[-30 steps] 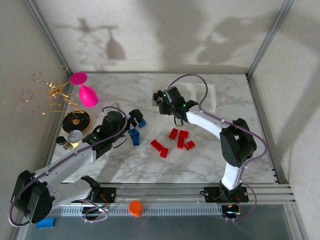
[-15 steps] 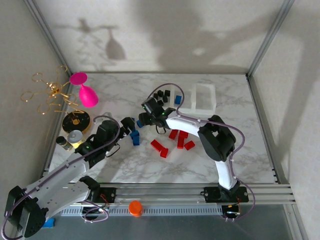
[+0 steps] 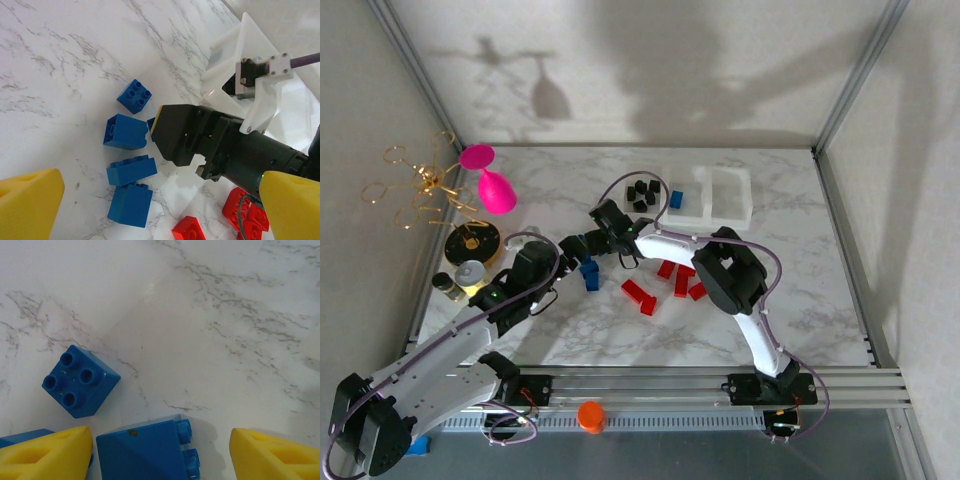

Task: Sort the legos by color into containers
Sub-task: Pick up the lego from the center of the table.

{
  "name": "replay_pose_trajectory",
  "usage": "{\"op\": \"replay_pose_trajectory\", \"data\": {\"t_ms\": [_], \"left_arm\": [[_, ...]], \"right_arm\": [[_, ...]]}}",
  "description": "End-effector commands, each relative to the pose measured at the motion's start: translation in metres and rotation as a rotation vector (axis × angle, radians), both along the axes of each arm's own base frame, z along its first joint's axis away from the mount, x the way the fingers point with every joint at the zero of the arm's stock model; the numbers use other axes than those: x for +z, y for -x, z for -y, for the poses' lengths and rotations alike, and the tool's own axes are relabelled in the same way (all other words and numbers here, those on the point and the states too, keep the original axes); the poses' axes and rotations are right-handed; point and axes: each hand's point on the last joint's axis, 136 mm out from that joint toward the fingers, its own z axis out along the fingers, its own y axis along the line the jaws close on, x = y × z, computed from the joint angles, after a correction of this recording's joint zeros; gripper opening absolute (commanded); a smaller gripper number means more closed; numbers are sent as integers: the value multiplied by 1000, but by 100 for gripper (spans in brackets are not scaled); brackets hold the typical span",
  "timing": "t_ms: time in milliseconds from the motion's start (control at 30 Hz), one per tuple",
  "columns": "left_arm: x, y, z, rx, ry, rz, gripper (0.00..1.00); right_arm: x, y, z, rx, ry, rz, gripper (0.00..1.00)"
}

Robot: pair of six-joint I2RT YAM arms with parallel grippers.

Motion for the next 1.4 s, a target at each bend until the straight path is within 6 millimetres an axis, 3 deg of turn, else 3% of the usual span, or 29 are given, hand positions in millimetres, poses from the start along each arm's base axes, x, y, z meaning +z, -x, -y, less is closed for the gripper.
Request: {"op": "replay_pose_trajectory", "data": {"t_ms": [0,200,400,600,800,1133,1300,1367], "left_arm": [[-5,2,-11,42,-13,-9,99],[-7,2,-11,42,-9,-12,99],[-6,1,-9,38,-3,-9,100],[-2,-1,-7,32,6,-1,100],[6,-2,-3,16,20,10,99],[17,-13,19,-62,67,31,100],[22,-22,36,-109,89,48,100],[24,-27,44,-129,97,53,100]], "right_arm": [[0,-1,-12,45,0,16,71],[-10,2,-8,57,29,4,62],[-7,1,-3,55,46,20,52],[8,0,0,49,34,33,41],[36,4,11,29,-17,48,36],[83,-8,74,-108,-91,66,32],[94,-29,121,-215,-46,102,32],[97,-48,147,-273,-41,112,32]]}}
